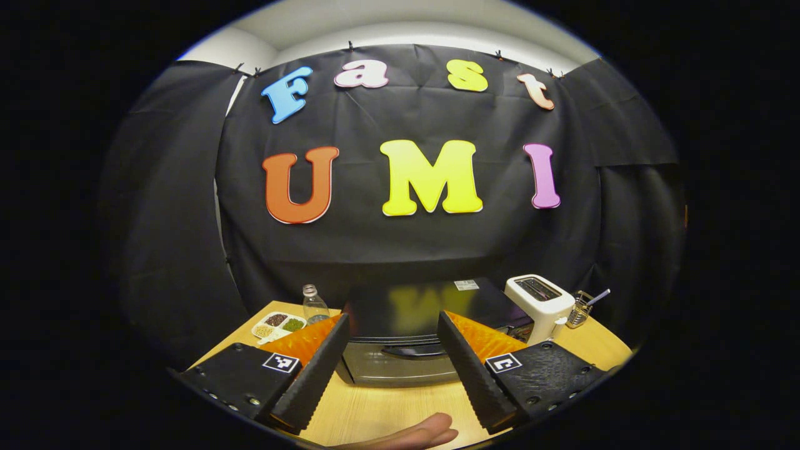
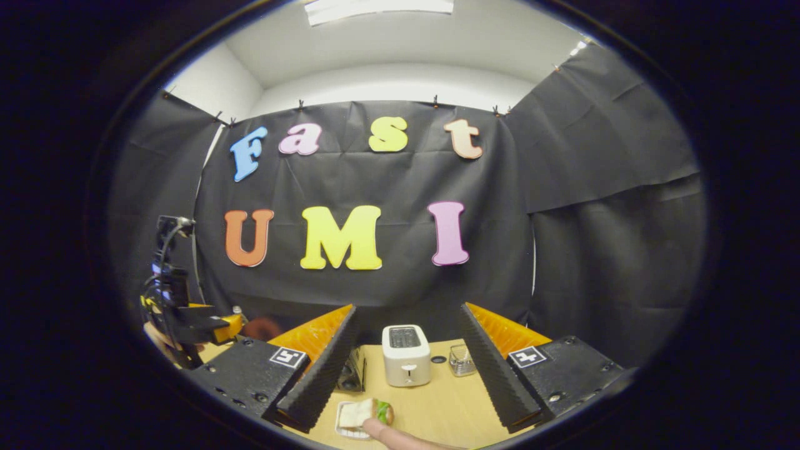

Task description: Open the electric oven with the left hand, put the food in, and close the electric oven.

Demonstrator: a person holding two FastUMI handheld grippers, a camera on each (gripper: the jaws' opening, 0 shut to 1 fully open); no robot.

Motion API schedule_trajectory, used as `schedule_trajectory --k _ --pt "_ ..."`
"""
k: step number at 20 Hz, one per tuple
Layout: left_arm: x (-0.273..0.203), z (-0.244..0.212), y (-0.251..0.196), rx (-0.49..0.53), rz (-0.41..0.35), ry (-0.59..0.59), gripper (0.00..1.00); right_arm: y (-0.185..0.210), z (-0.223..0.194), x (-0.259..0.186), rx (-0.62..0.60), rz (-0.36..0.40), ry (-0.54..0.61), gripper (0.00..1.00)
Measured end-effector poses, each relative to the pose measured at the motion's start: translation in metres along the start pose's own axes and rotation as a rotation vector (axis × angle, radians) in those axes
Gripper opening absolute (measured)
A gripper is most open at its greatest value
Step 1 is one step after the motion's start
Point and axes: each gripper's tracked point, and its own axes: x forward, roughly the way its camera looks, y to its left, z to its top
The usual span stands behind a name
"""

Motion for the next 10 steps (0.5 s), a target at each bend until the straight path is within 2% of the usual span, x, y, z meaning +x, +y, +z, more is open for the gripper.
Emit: schedule_trajectory --k 1,2,3,4,5,6,7,8,9,10 --pt "0.011 -0.006 -0.005 0.007 -0.006 0.016 0.83 -0.001 0.001 0.0 0.003 0.002 -0.003 0.94" --pt "0.021 -0.012 -0.009 0.011 -0.005 0.035 0.93 -0.003 0.0 0.0 0.0 -0.004 0.002 1.0" --pt "0.03 -0.017 -0.012 0.013 -0.006 0.052 0.94 -0.005 0.0 -0.001 0.003 0.0 -0.001 1.0" --pt "0.039 -0.022 -0.018 0.011 -0.013 0.062 0.88 -0.003 0.001 -0.002 0.005 0.012 -0.003 1.0" --pt "0.047 -0.024 -0.024 0.009 -0.017 0.067 0.95 -0.002 0.001 -0.003 0.0 0.022 -0.001 0.94" --pt "0.055 -0.026 -0.028 0.008 -0.022 0.074 0.95 -0.003 0.0 -0.003 -0.005 0.025 0.001 1.0" --pt "0.062 -0.029 -0.033 0.003 -0.023 0.085 0.95 -0.005 0.002 -0.004 -0.004 0.031 -0.006 1.0" --pt "0.068 -0.034 -0.038 -0.002 -0.027 0.099 0.95 -0.006 0.004 -0.004 -0.005 0.033 -0.011 0.94" --pt "0.074 -0.038 -0.042 -0.012 -0.03 0.116 0.95 -0.007 0.004 -0.005 -0.004 0.033 -0.014 1.0" --pt "0.079 -0.045 -0.045 -0.021 -0.034 0.138 0.95 -0.006 0.004 -0.007 -0.005 0.038 -0.02 1.0"
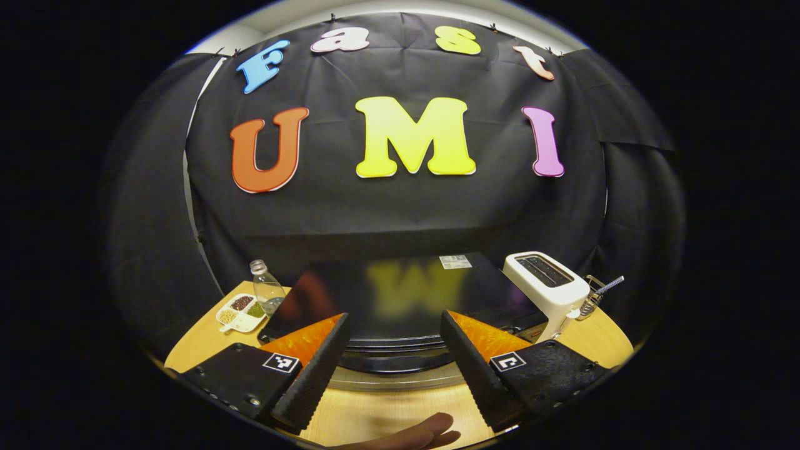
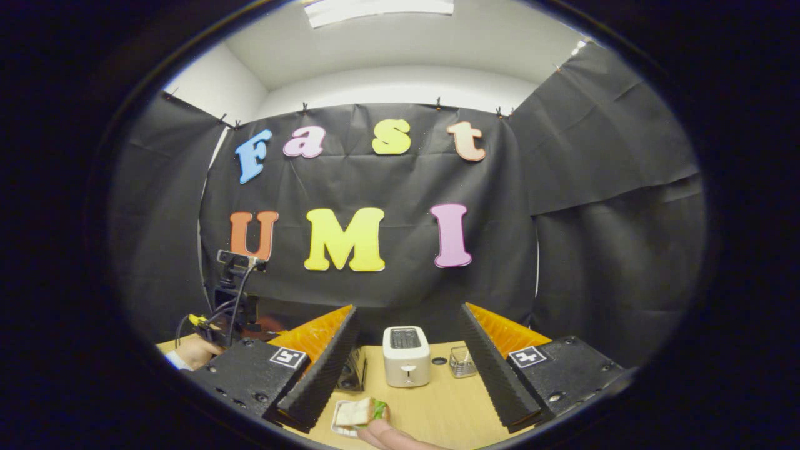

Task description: Open the electric oven with the left hand, put the food in, and close the electric oven.

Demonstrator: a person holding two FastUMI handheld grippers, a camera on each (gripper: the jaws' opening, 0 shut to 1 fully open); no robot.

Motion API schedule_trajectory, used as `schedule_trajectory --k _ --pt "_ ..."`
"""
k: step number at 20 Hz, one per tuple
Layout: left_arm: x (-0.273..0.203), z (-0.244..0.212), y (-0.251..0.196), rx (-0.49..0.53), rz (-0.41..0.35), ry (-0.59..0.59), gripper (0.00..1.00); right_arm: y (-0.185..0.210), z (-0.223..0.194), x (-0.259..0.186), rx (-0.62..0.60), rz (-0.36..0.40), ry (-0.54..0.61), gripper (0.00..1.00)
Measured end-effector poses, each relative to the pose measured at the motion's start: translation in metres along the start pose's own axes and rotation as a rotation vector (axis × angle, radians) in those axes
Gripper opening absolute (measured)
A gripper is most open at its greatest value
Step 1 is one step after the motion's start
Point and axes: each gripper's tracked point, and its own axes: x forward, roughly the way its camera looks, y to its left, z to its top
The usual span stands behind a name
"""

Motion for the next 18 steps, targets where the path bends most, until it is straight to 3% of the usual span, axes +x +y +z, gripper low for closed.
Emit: schedule_trajectory --k 1,2,3,5,13,14,18 --pt "0.005 -0.006 -0.001 -0.005 0.001 0.028 0.95 0.0 0.002 -0.001 -0.003 0.005 -0.01 0.94" --pt "0.008 -0.011 0.0 -0.01 0.008 0.047 0.95 -0.002 0.004 -0.004 -0.005 0.002 -0.019 1.0" --pt "0.011 -0.016 0.001 -0.012 0.011 0.066 0.95 -0.004 0.007 -0.006 -0.004 -0.002 -0.029 0.94" --pt "0.013 -0.027 0.002 -0.018 0.021 0.109 0.95 -0.005 0.009 -0.011 -0.004 -0.003 -0.043 1.0" --pt "-0.003 -0.041 0.001 -0.025 0.016 0.163 1.0 -0.005 0.012 -0.026 -0.01 -0.003 -0.047 1.0" --pt "-0.01 -0.041 0.002 -0.028 0.015 0.164 1.0 -0.005 0.013 -0.029 -0.014 -0.005 -0.048 0.94" --pt "-0.036 -0.056 -0.001 -0.022 0.007 0.177 1.0 -0.008 0.014 -0.041 -0.022 -0.024 -0.046 1.0"
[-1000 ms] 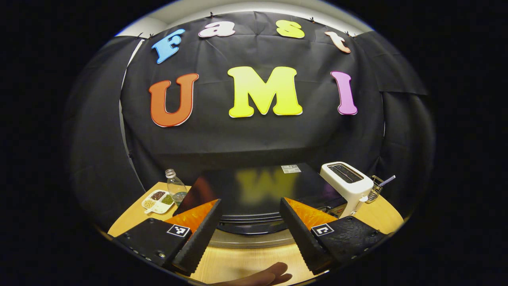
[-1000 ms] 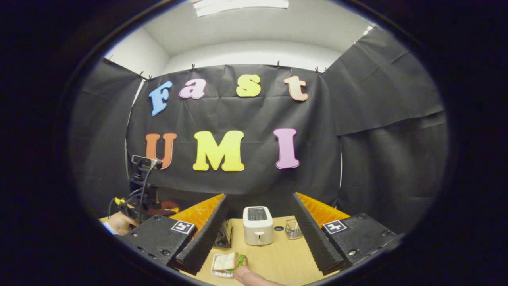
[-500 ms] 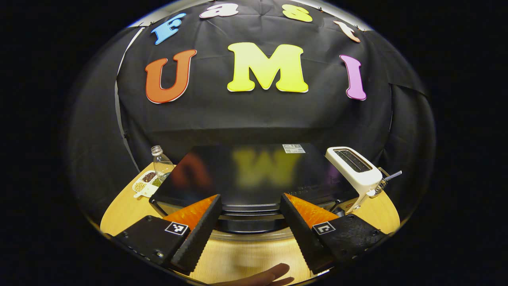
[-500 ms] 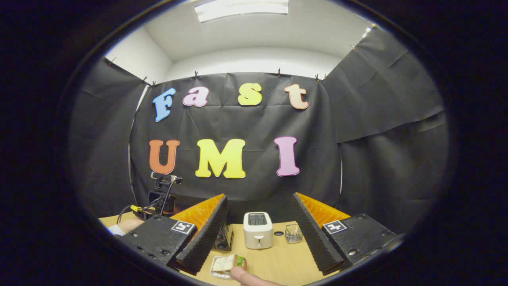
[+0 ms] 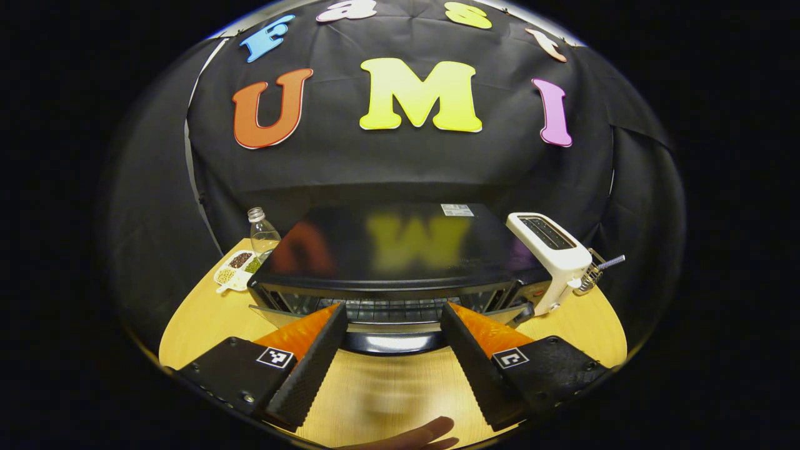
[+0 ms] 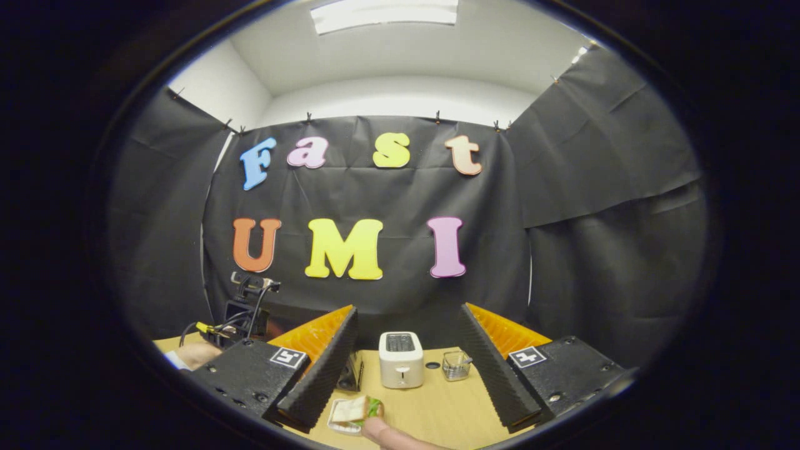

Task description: Open the electric oven with the left hand, put the food in, and close the electric oven.

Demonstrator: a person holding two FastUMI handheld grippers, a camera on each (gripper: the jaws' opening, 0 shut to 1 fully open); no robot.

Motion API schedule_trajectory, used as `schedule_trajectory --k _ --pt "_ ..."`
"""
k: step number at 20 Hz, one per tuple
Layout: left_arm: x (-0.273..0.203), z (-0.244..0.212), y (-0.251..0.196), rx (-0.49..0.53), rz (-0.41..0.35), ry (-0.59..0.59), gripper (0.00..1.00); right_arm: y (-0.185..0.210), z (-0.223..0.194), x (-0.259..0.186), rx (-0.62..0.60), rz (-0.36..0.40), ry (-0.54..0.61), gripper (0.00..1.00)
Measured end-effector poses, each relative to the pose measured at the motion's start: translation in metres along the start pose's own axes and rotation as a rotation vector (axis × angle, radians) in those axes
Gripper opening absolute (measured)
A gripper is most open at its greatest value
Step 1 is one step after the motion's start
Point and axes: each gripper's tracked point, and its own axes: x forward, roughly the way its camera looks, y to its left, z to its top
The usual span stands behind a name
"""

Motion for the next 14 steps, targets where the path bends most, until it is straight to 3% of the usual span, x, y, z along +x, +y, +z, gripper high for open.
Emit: schedule_trajectory --k 7,14 --pt "-0.03 -0.04 -0.002 0.002 0.001 -0.041 1.0 0.007 0.004 -0.021 0.0 0.003 0.005 1.0" --pt "-0.047 -0.089 -0.005 -0.003 0.003 -0.075 0.99 0.023 -0.001 -0.034 0.005 0.053 0.025 1.0"
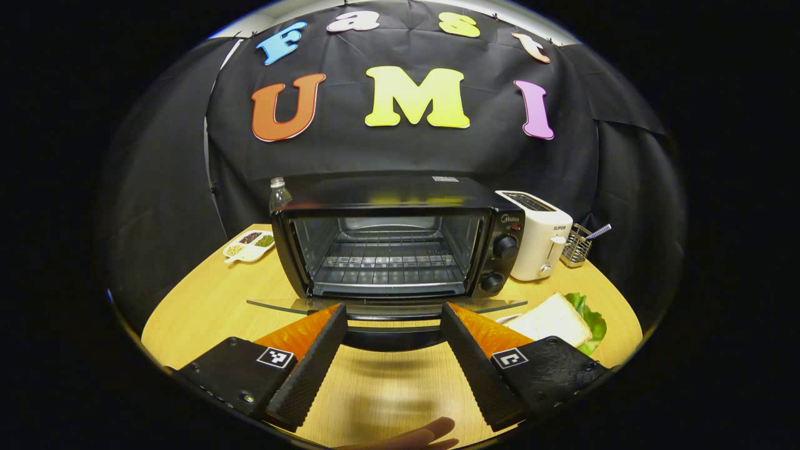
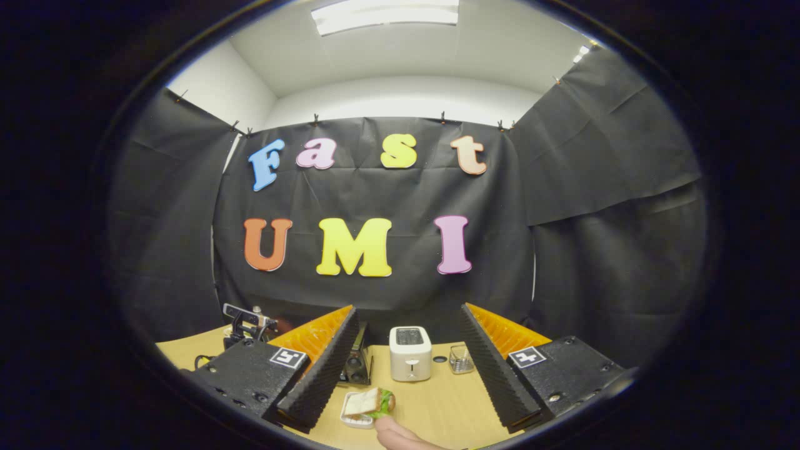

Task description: Open the electric oven with the left hand, put the food in, and close the electric oven.

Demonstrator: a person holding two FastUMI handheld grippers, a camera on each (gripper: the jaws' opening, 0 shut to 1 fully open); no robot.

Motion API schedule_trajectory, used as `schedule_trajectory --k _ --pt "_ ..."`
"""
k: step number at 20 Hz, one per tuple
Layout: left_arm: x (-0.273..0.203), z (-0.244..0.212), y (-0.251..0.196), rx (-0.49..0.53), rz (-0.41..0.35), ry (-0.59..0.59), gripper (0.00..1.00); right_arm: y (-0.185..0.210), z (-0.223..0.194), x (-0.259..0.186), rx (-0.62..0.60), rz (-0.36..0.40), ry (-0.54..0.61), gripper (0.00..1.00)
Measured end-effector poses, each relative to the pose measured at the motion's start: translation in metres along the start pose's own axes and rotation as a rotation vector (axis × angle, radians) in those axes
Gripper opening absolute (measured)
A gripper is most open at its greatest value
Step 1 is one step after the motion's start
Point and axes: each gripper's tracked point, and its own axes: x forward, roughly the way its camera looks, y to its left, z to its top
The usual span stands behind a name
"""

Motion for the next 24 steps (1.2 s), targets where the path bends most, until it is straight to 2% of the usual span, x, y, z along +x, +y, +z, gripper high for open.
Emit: schedule_trajectory --k 3,4,5,6,9,11,14,15,16,17,18,19,20,24 --pt "-0.005 -0.021 -0.001 -0.003 -0.001 -0.005 0.99 -0.001 -0.003 -0.002 -0.019 -0.003 0.001 1.0" --pt "-0.005 -0.029 -0.001 -0.006 0.0 0.002 0.99 -0.001 -0.003 -0.002 -0.023 -0.006 -0.002 0.94" --pt "-0.006 -0.034 -0.002 -0.005 -0.001 0.003 0.99 0.0 -0.004 -0.002 -0.025 -0.01 -0.002 0.94" --pt "-0.006 -0.04 -0.001 -0.004 -0.001 0.006 0.99 -0.001 -0.006 -0.003 -0.024 -0.014 0.001 1.0" --pt "-0.005 -0.066 -0.003 0.001 -0.003 0.034 0.98 -0.001 -0.011 -0.001 -0.014 -0.011 0.016 1.0" --pt "-0.002 -0.084 -0.001 -0.044 -0.004 0.076 0.97 -0.001 -0.014 0.0 -0.016 -0.007 0.025 1.0" --pt "0.003 -0.095 -0.003 -0.043 -0.004 0.093 0.96 -0.006 -0.018 0.001 -0.031 -0.014 0.031 1.0" --pt "0.004 -0.098 -0.003 -0.036 -0.004 0.095 0.96 -0.006 -0.02 0.002 -0.037 -0.015 0.034 0.94" --pt "0.003 -0.096 -0.002 -0.032 -0.005 0.084 0.96 -0.008 -0.021 0.002 -0.043 -0.019 0.039 0.94" --pt "0.004 -0.094 -0.002 -0.028 -0.007 0.079 0.96 -0.009 -0.024 0.003 -0.046 -0.019 0.044 1.0" --pt "0.003 -0.096 -0.002 -0.029 -0.008 0.079 0.95 -0.011 -0.025 0.005 -0.047 -0.017 0.05 1.0" --pt "0.002 -0.094 -0.003 -0.03 -0.011 0.074 0.95 -0.014 -0.026 0.006 -0.047 -0.02 0.053 0.94" --pt "-0.002 -0.09 -0.003 -0.025 -0.018 0.059 0.96 -0.018 -0.027 0.009 -0.047 -0.027 0.055 1.0" --pt "-0.033 -0.047 0.006 0.017 -0.019 -0.062 0.96 -0.024 -0.046 0.029 -0.03 -0.022 0.122 1.0"
